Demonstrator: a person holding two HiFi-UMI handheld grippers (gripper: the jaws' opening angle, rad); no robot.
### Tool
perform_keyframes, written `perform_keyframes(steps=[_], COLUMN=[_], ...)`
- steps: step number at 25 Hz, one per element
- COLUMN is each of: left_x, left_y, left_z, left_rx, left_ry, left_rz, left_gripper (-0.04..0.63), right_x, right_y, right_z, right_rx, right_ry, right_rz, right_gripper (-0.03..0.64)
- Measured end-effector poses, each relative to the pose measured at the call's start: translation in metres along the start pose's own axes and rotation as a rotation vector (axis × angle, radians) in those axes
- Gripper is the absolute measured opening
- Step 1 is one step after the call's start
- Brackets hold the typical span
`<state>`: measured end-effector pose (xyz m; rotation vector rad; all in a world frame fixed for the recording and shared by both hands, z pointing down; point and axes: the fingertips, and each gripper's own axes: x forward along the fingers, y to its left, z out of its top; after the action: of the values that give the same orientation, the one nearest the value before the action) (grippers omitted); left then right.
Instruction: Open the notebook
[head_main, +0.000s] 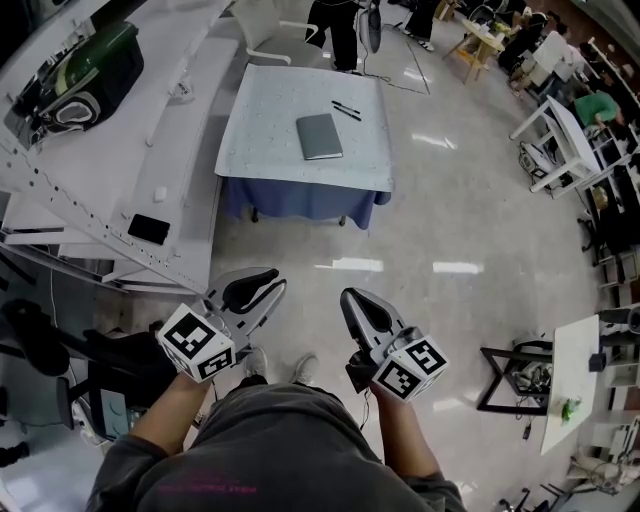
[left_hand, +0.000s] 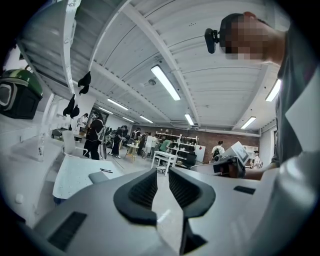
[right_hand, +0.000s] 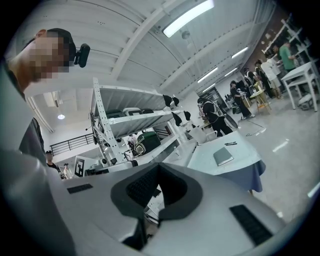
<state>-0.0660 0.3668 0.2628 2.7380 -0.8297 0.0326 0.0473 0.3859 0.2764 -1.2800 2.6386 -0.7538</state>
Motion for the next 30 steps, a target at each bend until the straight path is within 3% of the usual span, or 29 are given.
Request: perform_keyframes(steps=[19,30], left_x=[0.024,0.050], left_y=[-0.019,-0.047], left_z=[-0.006,-0.013], left_rx=[0.020,0.031], left_ry=[-0.005,-0.011], left_rz=[0.065,0.116], left_gripper=[0.155,0.156], right_x=[-0.029,-0.061], right_y=[-0.029,-0.057], right_z=[0.006,0.009], right_rx=[-0.008,-0.003], right_ry=[-0.003,0.006], right_rz=[0.010,0.044], right_gripper=[0.003,0.003])
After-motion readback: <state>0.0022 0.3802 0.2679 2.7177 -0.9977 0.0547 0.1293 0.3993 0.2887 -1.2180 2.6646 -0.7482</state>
